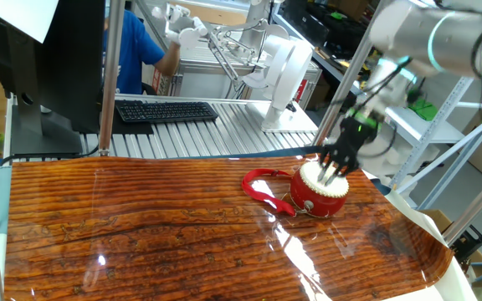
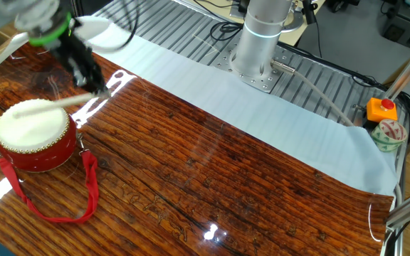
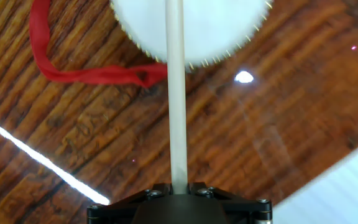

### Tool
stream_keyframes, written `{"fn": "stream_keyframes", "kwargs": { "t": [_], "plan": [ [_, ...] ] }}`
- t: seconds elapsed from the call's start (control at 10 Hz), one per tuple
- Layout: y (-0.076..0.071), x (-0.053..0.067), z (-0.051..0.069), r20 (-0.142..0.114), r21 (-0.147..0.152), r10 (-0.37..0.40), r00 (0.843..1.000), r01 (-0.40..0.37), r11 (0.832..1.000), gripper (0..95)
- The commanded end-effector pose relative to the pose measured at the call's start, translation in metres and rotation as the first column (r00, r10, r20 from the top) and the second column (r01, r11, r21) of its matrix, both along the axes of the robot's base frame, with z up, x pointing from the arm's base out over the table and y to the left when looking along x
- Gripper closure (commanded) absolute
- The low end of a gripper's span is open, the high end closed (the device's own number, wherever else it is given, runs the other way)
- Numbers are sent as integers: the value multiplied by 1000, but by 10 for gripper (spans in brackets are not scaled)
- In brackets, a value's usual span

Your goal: Play the drum

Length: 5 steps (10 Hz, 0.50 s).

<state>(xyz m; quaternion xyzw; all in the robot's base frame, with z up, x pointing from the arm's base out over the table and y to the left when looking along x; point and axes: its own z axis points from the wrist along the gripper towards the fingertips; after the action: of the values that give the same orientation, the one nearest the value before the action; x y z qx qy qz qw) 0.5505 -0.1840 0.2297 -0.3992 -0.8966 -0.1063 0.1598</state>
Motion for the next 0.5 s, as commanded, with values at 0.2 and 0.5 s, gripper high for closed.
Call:
{"fn": "stream_keyframes", "kwargs": {
  "t": [0.2, 0.5],
  "plan": [
    [1, 4, 50, -70, -96, -1, 998, -6, 995, 950],
    [3, 6, 44, -51, -124, 1, 999, -7, 992, 950]
  ]
}}
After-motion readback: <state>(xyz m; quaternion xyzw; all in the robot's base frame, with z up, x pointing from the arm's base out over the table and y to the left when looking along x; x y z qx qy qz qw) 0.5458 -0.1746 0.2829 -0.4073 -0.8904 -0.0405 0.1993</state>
